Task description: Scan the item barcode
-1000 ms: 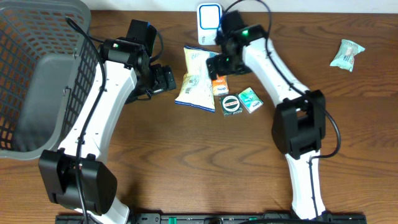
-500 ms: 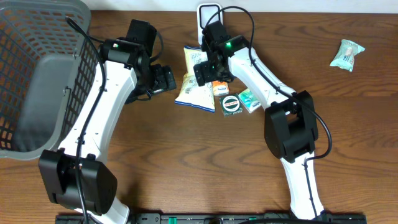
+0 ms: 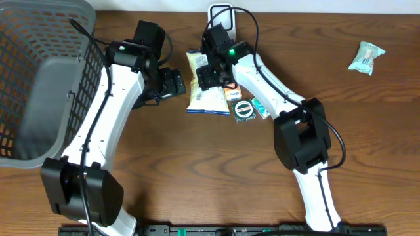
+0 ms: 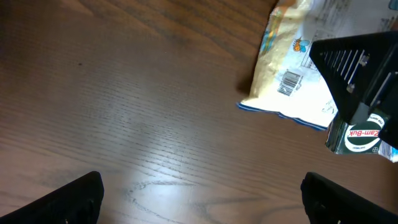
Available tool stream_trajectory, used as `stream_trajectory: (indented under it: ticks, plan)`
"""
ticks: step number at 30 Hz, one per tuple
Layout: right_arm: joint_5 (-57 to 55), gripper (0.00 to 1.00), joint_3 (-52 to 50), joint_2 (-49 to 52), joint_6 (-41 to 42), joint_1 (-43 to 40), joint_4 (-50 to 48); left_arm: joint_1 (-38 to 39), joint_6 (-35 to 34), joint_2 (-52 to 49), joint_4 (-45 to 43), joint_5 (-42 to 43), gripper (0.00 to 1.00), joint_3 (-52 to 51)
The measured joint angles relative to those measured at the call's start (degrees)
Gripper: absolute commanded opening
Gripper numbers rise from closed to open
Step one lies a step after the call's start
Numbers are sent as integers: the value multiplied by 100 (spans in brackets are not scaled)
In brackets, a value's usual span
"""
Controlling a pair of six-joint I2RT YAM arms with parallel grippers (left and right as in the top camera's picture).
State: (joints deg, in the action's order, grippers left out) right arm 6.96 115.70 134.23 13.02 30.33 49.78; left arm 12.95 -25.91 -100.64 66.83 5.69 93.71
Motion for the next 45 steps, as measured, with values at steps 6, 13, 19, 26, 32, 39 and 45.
stream_trajectory:
  ticks: [6,13,19,26,32,39,45]
  plan:
    - [-326,68,-116,0,0,26,-96,0,0,0,0,2,100,0]
    - [-328,15,-634,-2,122,48,-540,0,0,0,0,0,100,0]
    - [-332,1,-636,-105,188,79,-570,0,0,0,0,0,100,0]
    - [-350,1,-627,-240,190,59,-369,0,0,0,0,2,100,0]
    - [-310,1,-634,-839,190,-13,-195,0,0,0,0,0,100,0]
    - [-192,1,-625,-2033,190,-13,-74,0,0,0,0,2,100,0]
    - [-166,1,-625,-2387,190,-17,-39,0,0,0,0,2,100,0]
